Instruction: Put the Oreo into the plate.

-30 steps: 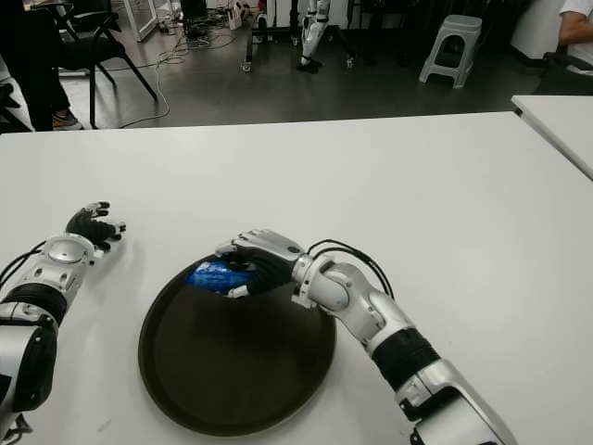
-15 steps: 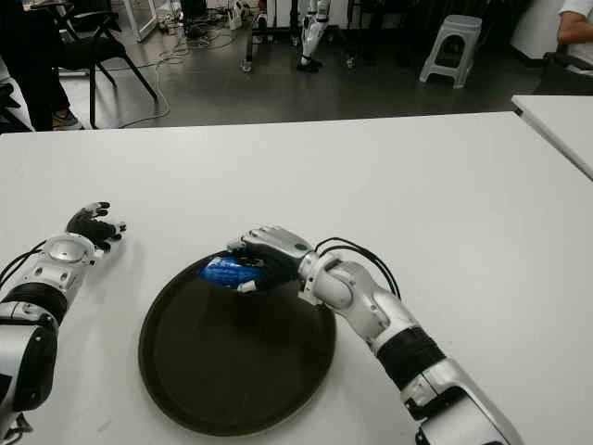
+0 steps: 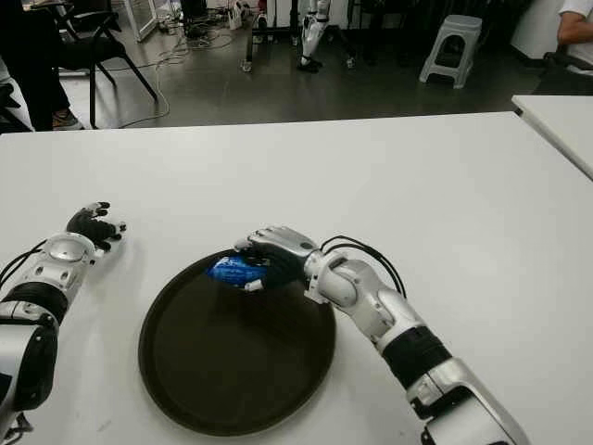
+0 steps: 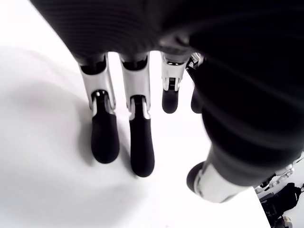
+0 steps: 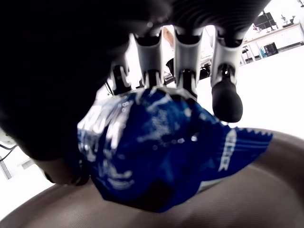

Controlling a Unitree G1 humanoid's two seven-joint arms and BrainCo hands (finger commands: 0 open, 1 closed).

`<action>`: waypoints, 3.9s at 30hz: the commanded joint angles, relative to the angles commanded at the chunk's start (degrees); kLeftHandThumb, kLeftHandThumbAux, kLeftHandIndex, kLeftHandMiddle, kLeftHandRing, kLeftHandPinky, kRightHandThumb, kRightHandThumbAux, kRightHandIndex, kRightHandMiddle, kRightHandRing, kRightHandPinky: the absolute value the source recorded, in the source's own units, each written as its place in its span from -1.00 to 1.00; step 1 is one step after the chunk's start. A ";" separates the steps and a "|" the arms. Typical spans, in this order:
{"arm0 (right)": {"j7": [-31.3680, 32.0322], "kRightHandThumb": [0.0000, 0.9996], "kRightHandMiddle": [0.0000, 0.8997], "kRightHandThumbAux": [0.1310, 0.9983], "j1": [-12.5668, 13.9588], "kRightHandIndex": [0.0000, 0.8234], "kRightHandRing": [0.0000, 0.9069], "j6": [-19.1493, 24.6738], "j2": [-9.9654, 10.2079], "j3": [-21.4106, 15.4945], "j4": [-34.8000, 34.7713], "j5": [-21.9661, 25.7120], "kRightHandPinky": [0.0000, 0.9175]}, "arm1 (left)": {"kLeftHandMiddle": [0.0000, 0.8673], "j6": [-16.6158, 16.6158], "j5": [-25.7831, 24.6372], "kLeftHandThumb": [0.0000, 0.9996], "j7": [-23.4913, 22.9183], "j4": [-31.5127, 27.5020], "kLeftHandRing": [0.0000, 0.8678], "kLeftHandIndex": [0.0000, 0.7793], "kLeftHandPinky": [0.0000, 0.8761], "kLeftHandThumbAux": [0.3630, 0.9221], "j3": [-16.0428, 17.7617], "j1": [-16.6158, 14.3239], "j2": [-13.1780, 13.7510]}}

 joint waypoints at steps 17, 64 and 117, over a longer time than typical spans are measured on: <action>2.30 0.38 0.78 0.40 -0.42 0.06 0.74 -2.46 -0.21 0.21 0.62 1.68 0.67 | -0.73 -0.76 -0.35 -0.71 -0.09 0.20 -0.68 -0.80 -0.70 0.65 0.29 0.30 0.22; 7.45 0.38 0.82 0.40 0.32 0.06 0.78 -2.55 -2.54 0.47 -4.26 0.80 0.68 | -0.78 -0.79 -0.53 -0.66 0.25 0.20 -0.70 -0.82 -0.67 0.57 0.79 0.42 0.13; 8.67 -1.00 -1.00 -0.04 0.25 -1.00 -1.00 -3.33 -1.08 0.26 -0.43 5.66 -1.00 | -0.76 -0.60 -0.77 -0.59 0.48 0.01 -0.70 -0.80 -0.70 0.55 0.84 0.36 0.02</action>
